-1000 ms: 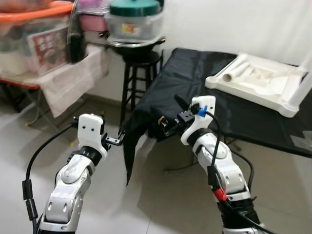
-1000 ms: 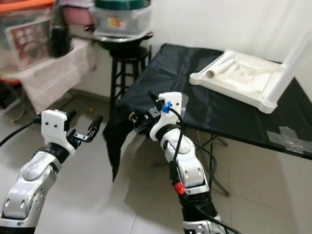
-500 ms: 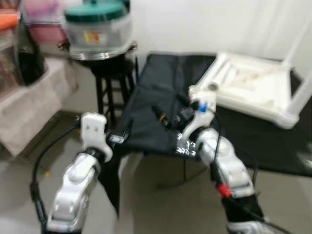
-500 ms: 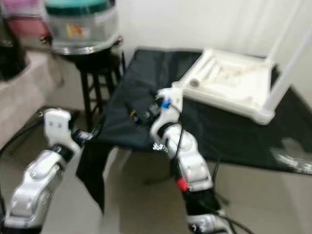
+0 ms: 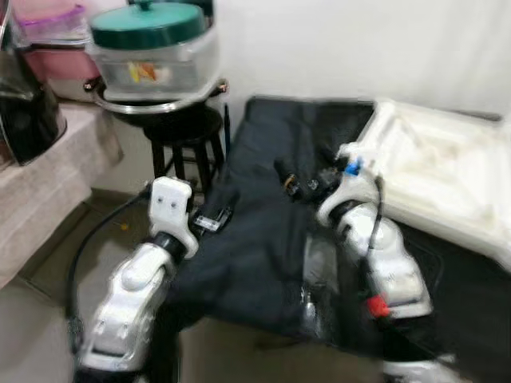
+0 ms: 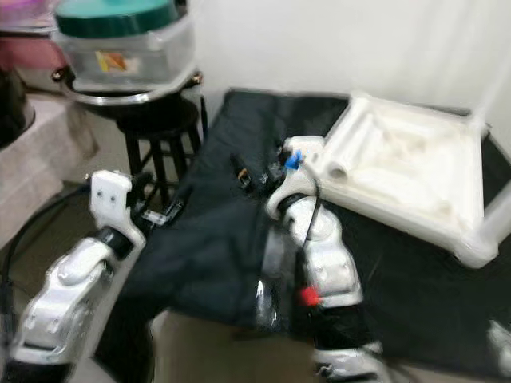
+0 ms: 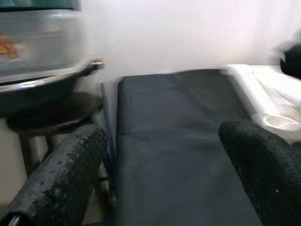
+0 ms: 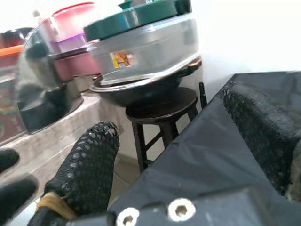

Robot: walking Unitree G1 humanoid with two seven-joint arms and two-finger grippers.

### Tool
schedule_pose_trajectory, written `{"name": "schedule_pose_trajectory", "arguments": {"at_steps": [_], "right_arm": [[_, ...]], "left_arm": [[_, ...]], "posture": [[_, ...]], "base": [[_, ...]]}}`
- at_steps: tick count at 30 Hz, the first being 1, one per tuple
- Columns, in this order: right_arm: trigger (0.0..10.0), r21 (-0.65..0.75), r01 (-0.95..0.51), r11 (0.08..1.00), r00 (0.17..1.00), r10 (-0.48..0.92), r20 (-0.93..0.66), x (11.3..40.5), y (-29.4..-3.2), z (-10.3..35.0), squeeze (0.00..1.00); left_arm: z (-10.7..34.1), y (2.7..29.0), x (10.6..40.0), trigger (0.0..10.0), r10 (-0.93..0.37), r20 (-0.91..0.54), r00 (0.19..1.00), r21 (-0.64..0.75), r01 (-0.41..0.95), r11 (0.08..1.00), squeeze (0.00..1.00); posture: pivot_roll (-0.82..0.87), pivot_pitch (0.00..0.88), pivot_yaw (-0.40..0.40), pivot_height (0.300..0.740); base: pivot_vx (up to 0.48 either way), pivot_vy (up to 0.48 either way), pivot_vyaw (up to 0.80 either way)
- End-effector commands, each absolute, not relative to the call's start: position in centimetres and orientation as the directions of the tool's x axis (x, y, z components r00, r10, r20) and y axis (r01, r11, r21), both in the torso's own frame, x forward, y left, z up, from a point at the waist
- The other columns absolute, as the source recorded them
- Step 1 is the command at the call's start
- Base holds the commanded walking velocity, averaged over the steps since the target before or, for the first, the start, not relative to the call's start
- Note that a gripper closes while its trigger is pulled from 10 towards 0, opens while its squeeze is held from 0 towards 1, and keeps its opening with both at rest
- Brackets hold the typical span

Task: Building children table

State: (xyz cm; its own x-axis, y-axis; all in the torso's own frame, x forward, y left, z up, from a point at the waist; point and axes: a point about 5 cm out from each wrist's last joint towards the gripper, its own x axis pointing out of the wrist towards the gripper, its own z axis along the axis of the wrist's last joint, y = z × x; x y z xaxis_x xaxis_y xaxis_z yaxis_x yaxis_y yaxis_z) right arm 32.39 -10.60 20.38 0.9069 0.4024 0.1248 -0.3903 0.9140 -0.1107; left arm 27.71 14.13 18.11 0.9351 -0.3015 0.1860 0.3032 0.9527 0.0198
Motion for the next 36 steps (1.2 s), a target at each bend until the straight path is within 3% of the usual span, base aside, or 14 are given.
{"name": "schedule_pose_trajectory", "arguments": {"at_steps": [1, 6, 15, 29, 36], "right_arm": [[10.0, -0.113, -0.348, 0.931, 0.927, 0.360, 0.107, 32.6, -11.7, 20.2, 0.00], [10.0, -0.117, -0.323, 0.939, 0.938, 0.334, 0.090, 32.7, -12.0, 19.9, 0.00], [10.0, -0.118, -0.216, 0.969, 0.973, 0.224, 0.062, 33.5, -13.8, 20.4, 0.00], [10.0, -0.131, -0.016, 0.991, 0.999, 0.022, 0.043, 34.7, -17.7, 22.2, 0.00], [10.0, -0.077, 0.142, 0.987, 0.986, -0.148, -0.074, 36.1, -21.2, 21.3, 0.00]], "left_arm": [[18.0, 13.6, 27.6, 10.0, -0.324, 0.181, 0.928, 0.011, 0.328, 0.945, 0.00], [17.7, 13.4, 27.6, 10.0, -0.320, 0.166, 0.933, -0.006, 0.325, 0.946, 0.00], [17.2, 13.4, 27.3, 10.0, -0.323, 0.141, 0.936, -0.029, 0.330, 0.944, 0.00], [15.8, 13.1, 25.9, 10.0, -0.384, 0.088, 0.919, -0.005, 0.386, 0.923, 0.00], [15.3, 12.9, 25.2, 10.0, -0.390, 0.064, 0.919, 0.001, 0.390, 0.921, 0.00]], "posture": [[-0.07, 0.000, -0.026, 0.740], [-0.07, 0.000, -0.026, 0.740], [-0.07, 0.000, -0.030, 0.740], [-0.07, 0.005, -0.042, 0.740], [-0.07, 0.035, -0.052, 0.740]], "base": [[0.480, 0.000, 0.00], [0.395, 0.000, 0.00], [0.000, 0.000, 0.00], [0.000, 0.000, -0.80], [0.000, 0.000, -0.69]]}}
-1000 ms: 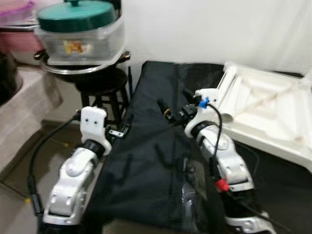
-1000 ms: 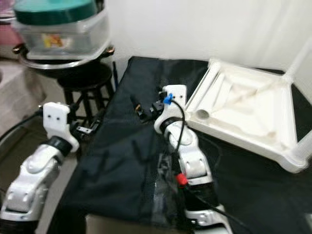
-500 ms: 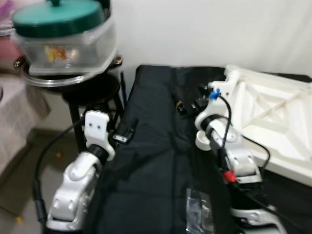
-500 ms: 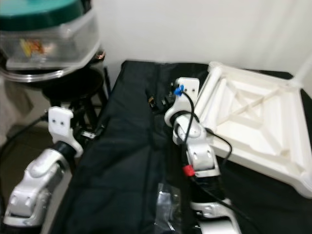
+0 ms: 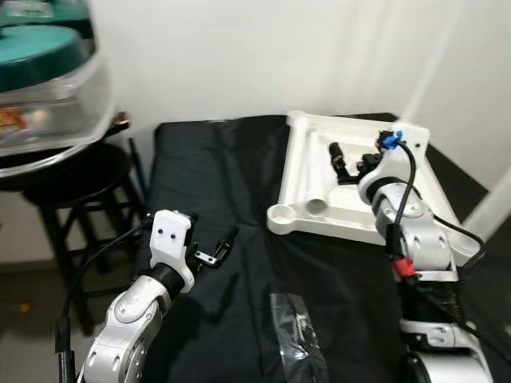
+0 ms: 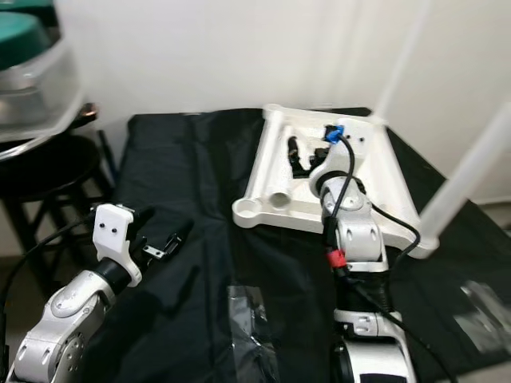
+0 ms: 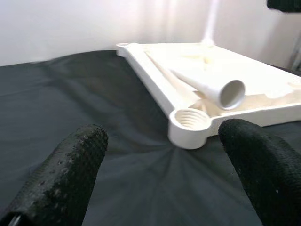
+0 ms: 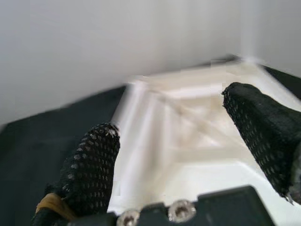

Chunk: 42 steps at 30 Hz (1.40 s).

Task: Building children table

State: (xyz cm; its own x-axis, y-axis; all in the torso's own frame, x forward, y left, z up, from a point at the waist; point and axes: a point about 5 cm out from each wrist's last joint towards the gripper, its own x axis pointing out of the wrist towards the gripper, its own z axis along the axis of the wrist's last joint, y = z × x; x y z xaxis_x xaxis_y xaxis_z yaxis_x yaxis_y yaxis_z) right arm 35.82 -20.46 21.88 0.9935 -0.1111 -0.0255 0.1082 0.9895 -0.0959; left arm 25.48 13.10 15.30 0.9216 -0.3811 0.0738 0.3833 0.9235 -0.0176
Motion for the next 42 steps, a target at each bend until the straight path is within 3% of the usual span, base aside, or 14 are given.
{"name": "schedule_pose_trajectory", "arguments": {"at_steps": [1, 8, 21, 24, 30, 38, 41, 42], "right_arm": [[10.0, -0.077, 0.142, 0.987, 0.986, -0.148, -0.074, 36.1, -21.2, 21.3, 0.00], [10.0, -0.072, 0.176, 0.982, 0.965, -0.187, -0.185, 37.0, -21.8, 20.0, 0.00], [10.0, 0.151, -0.007, 0.989, 0.985, 0.033, -0.169, 39.7, -17.8, 23.7, 0.00], [10.0, 0.166, 0.029, 0.986, 0.951, 0.024, -0.307, 40.4, -17.2, 23.2, 0.00], [10.0, 0.193, 0.104, 0.976, 0.912, -0.017, -0.409, 40.7, -17.7, 22.7, 0.00], [10.0, 0.239, 0.010, 0.971, 0.875, 0.107, -0.473, 40.9, -15.8, 22.8, 0.00], [9.8, 0.221, -0.018, 0.975, 0.866, 0.126, -0.484, 40.9, -15.3, 22.7, 0.00], [7.7, 0.207, -0.040, 0.977, 0.857, 0.140, -0.496, 40.9, -14.9, 22.6, 0.00]], "left_arm": [[15.3, 12.9, 25.2, 10.0, -0.390, 0.064, 0.919, 0.001, 0.390, 0.921, 0.00], [15.2, 12.8, 24.8, 10.0, -0.391, 0.057, 0.919, -0.002, 0.392, 0.920, 0.00], [14.6, 12.7, 22.7, 10.0, -0.387, 0.006, 0.922, -0.015, 0.387, 0.922, 0.00], [14.3, 12.5, 21.9, 10.0, -0.395, -0.017, 0.919, -0.001, 0.395, 0.919, 0.00], [14.2, 12.3, 21.3, 10.0, -0.401, -0.030, 0.915, 0.001, 0.402, 0.916, 0.00], [14.5, 12.1, 20.5, 10.0, -0.396, -0.035, 0.917, -0.009, 0.396, 0.918, 0.00], [14.5, 12.0, 20.4, 10.0, -0.394, -0.035, 0.918, -0.009, 0.394, 0.919, 0.00], [14.5, 12.0, 20.4, 10.0, -0.392, -0.035, 0.919, -0.010, 0.391, 0.920, 0.00]], "posture": [[-0.07, 0.035, -0.052, 0.740], [-0.06, 0.051, -0.054, 0.740], [-0.05, 0.154, -0.055, 0.740], [-0.05, 0.178, -0.061, 0.740], [-0.05, 0.192, -0.069, 0.740], [-0.05, 0.215, -0.091, 0.740], [-0.05, 0.219, -0.095, 0.740], [-0.05, 0.219, -0.096, 0.740]], "base": [[0.000, 0.000, 0.00], [0.000, 0.000, 0.00], [0.000, 0.000, 0.00], [0.000, 0.000, 0.00], [0.000, 0.000, 0.00], [0.000, 0.000, 0.00], [0.000, 0.000, 0.00], [0.000, 0.000, 0.00]]}}
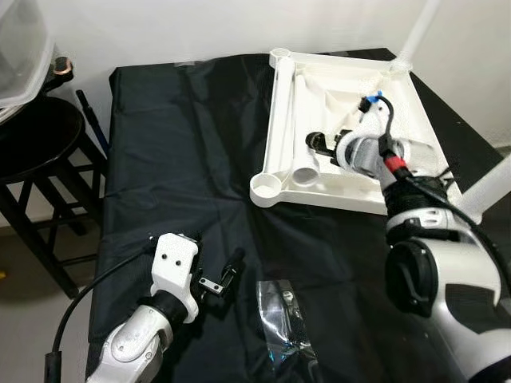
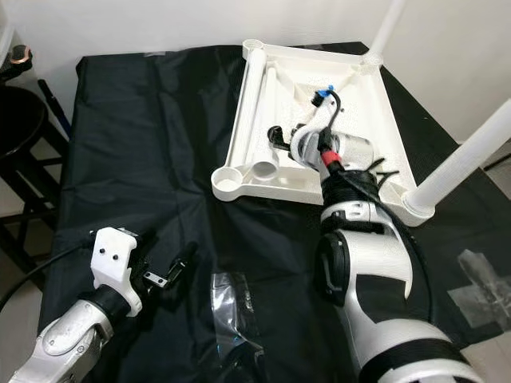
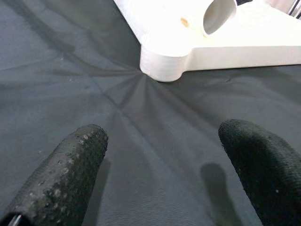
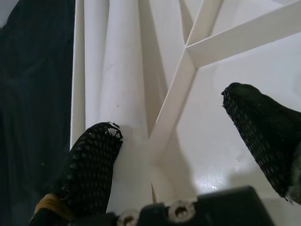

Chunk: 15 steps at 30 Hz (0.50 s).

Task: Building children table

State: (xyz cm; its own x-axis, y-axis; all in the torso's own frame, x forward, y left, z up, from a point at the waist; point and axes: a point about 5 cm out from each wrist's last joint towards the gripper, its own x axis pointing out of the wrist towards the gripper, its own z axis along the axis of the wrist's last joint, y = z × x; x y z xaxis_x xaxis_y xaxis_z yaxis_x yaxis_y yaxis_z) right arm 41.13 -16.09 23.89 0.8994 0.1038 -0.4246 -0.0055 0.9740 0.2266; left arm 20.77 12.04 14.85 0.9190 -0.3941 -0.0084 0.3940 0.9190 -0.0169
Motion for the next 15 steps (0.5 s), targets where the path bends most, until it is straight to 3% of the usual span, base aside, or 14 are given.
{"name": "schedule_pose_trajectory", "arguments": {"at_steps": [1, 2, 3, 4, 11, 15], "right_arm": [[7.7, 0.207, -0.040, 0.977, 0.857, 0.140, -0.496, 40.9, -14.9, 22.6, 0.00], [6.7, 0.204, -0.054, 0.978, 0.852, 0.151, -0.500, 40.9, -14.7, 22.6, 0.00], [7.3, 0.225, -0.062, 0.972, 0.864, 0.166, -0.476, 41.1, -14.5, 22.9, 0.00], [9.7, 0.234, -0.080, 0.969, 0.871, 0.182, -0.456, 41.2, -14.4, 23.4, 0.00], [10.0, 0.265, -0.133, 0.955, 0.881, 0.236, -0.411, 41.4, -13.7, 24.2, 0.00], [10.0, 0.253, -0.114, 0.961, 0.840, 0.229, -0.492, 41.1, -12.9, 22.6, 0.00]], "left_arm": [[14.5, 12.0, 20.4, 10.0, -0.392, -0.035, 0.919, -0.010, 0.391, 0.920, 0.00], [14.6, 12.0, 20.3, 10.0, -0.390, -0.036, 0.920, -0.010, 0.389, 0.921, 0.00], [14.6, 12.0, 20.3, 10.0, -0.388, -0.036, 0.921, -0.011, 0.387, 0.922, 0.00], [14.6, 11.9, 20.3, 10.0, -0.386, -0.037, 0.922, -0.012, 0.386, 0.922, 0.00], [14.6, 11.9, 20.2, 10.0, -0.386, -0.040, 0.922, -0.014, 0.386, 0.922, 0.00], [14.6, 11.8, 20.2, 10.0, -0.388, -0.041, 0.921, -0.015, 0.387, 0.922, 0.00]], "posture": [[-0.05, 0.219, -0.096, 0.740], [-0.05, 0.220, -0.098, 0.740], [-0.05, 0.220, -0.098, 0.740], [-0.06, 0.220, -0.102, 0.740], [-0.06, 0.220, -0.104, 0.740], [-0.06, 0.222, -0.106, 0.740]], "base": [[0.000, 0.000, 0.00], [0.000, 0.000, 0.00], [0.000, 0.000, 0.00], [0.000, 0.000, 0.00], [0.000, 0.000, 0.00], [0.000, 0.000, 0.00]]}}
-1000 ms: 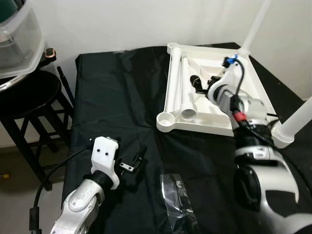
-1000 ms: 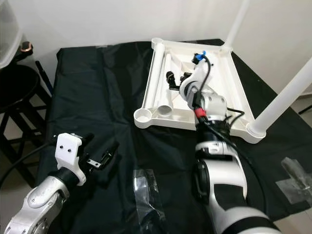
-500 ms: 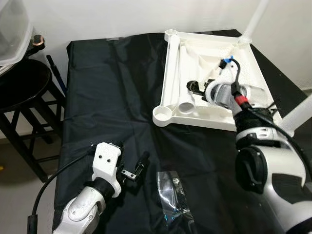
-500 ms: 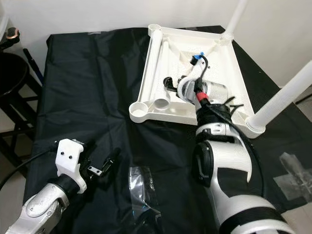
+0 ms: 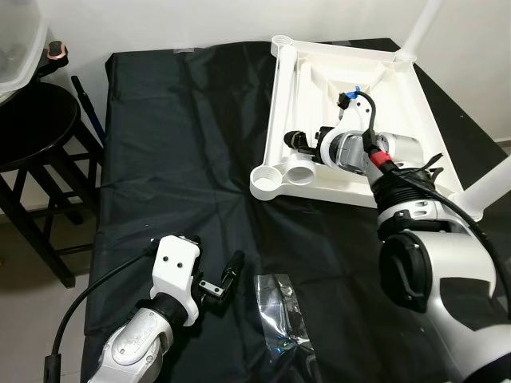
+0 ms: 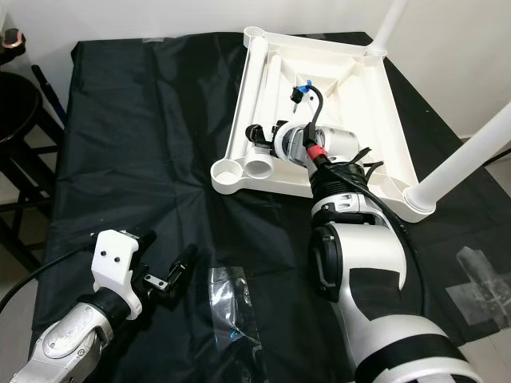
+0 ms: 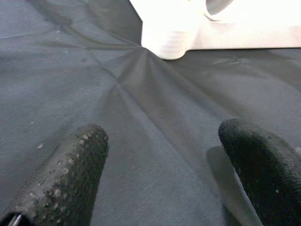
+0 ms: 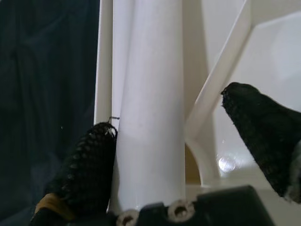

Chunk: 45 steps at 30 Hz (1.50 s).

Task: Building children table

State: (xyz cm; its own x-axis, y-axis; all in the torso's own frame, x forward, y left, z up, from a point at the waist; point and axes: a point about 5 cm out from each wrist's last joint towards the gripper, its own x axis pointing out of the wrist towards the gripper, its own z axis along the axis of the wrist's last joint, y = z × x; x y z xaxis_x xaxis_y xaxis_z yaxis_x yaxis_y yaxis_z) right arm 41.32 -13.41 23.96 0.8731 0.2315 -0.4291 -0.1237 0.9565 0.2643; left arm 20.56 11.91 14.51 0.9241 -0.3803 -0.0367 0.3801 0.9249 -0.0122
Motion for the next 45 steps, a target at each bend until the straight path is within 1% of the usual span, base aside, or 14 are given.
{"name": "schedule_pose_trajectory", "arguments": {"at_steps": [1, 2, 3, 20, 21, 22, 23, 26, 27, 29, 31, 40, 42, 45], "right_arm": [[2.9, 0.250, -0.107, 0.962, 0.831, 0.225, -0.509, 41.0, -12.8, 22.2, 0.00], [2.9, 0.250, -0.107, 0.962, 0.831, 0.225, -0.509, 41.0, -12.8, 22.2, 0.00], [0.0, 0.248, -0.093, 0.964, 0.828, 0.213, -0.518, 40.9, -12.9, 21.9, 0.00], [0.0, 0.256, -0.048, 0.965, 0.806, 0.189, -0.562, 40.6, -14.1, 21.8, 0.00], [8.9, 0.208, -0.070, 0.976, 0.790, 0.182, -0.586, 40.4, -14.3, 21.4, 0.00], [8.9, 0.208, -0.070, 0.976, 0.790, 0.182, -0.586, 40.4, -14.3, 21.4, 0.00], [10.0, 0.172, -0.087, 0.981, 0.778, 0.175, -0.603, 40.2, -14.4, 21.1, 0.00], [10.0, 0.140, -0.107, 0.984, 0.794, 0.169, -0.584, 40.3, -15.1, 21.1, 0.02], [10.0, 0.141, -0.094, 0.986, 0.810, 0.158, -0.564, 40.5, -15.7, 21.7, 0.65], [10.0, 0.141, -0.083, 0.986, 0.821, 0.148, -0.551, 40.6, -16.1, 22.1, 0.65], [10.0, 0.135, -0.072, 0.988, 0.836, 0.134, -0.532, 40.8, -16.4, 22.9, 0.92], [10.0, 0.161, -0.084, 0.983, 0.849, 0.155, -0.505, 41.1, -16.1, 23.8, 0.95], [10.0, 0.199, -0.117, 0.973, 0.927, 0.179, -0.329, 41.8, -16.3, 27.7, 0.95], [10.0, 0.225, -0.137, 0.965, 0.957, 0.187, -0.222, 41.9, -16.5, 30.2, 0.95]], "left_arm": [[14.6, 11.7, 20.2, 10.0, -0.388, -0.040, 0.921, -0.014, 0.388, 0.922, 0.00], [14.6, 11.7, 20.2, 10.0, -0.388, -0.040, 0.921, -0.014, 0.388, 0.922, 0.00], [14.7, 11.7, 20.2, 10.0, -0.387, -0.041, 0.921, -0.014, 0.387, 0.922, 0.00], [14.6, 11.7, 20.5, 10.0, -0.392, -0.043, 0.919, -0.005, 0.392, 0.920, 0.00], [14.6, 11.7, 20.6, 10.0, -0.393, -0.043, 0.918, -0.004, 0.393, 0.919, 0.00], [14.6, 11.7, 20.6, 10.0, -0.393, -0.043, 0.918, -0.004, 0.393, 0.919, 0.00], [14.5, 11.7, 20.6, 10.0, -0.394, -0.044, 0.918, -0.004, 0.394, 0.919, 0.00], [14.5, 11.6, 20.7, 10.0, -0.397, -0.044, 0.917, -0.003, 0.397, 0.918, 0.00], [14.5, 11.6, 20.8, 10.0, -0.399, -0.044, 0.916, -0.003, 0.399, 0.917, 0.00], [14.5, 11.6, 20.8, 10.0, -0.400, -0.045, 0.915, -0.003, 0.400, 0.916, 0.00], [14.4, 11.6, 20.9, 10.0, -0.403, -0.046, 0.914, -0.002, 0.403, 0.915, 0.00], [14.4, 11.5, 21.0, 10.0, -0.406, -0.047, 0.913, 0.002, 0.406, 0.914, 0.00], [14.4, 11.5, 20.9, 10.0, -0.404, -0.049, 0.913, 0.004, 0.405, 0.914, 0.00], [14.4, 11.5, 20.9, 10.0, -0.403, -0.049, 0.914, 0.004, 0.403, 0.915, 0.00]], "posture": [[-0.06, 0.222, -0.106, 0.740], [-0.06, 0.222, -0.106, 0.740], [-0.06, 0.222, -0.107, 0.740], [-0.08, 0.207, -0.104, 0.740], [-0.09, 0.206, -0.104, 0.740], [-0.09, 0.206, -0.104, 0.740], [-0.09, 0.206, -0.104, 0.740], [-0.10, 0.203, -0.102, 0.740], [-0.10, 0.203, -0.102, 0.740], [-0.10, 0.203, -0.102, 0.740], [-0.10, 0.197, -0.100, 0.740], [-0.10, 0.197, -0.103, 0.740], [-0.08, 0.193, -0.106, 0.740], [-0.08, 0.196, -0.105, 0.740]], "base": [[0.000, 0.000, 0.00], [0.000, 0.000, 0.00], [0.000, 0.000, 0.00], [0.000, 0.000, 0.00], [0.000, 0.000, 0.00], [0.000, 0.000, 0.00], [0.000, 0.000, 0.00], [0.000, 0.000, 0.00], [0.000, 0.000, 0.00], [0.000, 0.000, 0.00], [0.000, 0.000, 0.00], [0.000, 0.000, 0.00], [0.000, 0.000, 0.00], [0.000, 0.000, 0.00]]}}
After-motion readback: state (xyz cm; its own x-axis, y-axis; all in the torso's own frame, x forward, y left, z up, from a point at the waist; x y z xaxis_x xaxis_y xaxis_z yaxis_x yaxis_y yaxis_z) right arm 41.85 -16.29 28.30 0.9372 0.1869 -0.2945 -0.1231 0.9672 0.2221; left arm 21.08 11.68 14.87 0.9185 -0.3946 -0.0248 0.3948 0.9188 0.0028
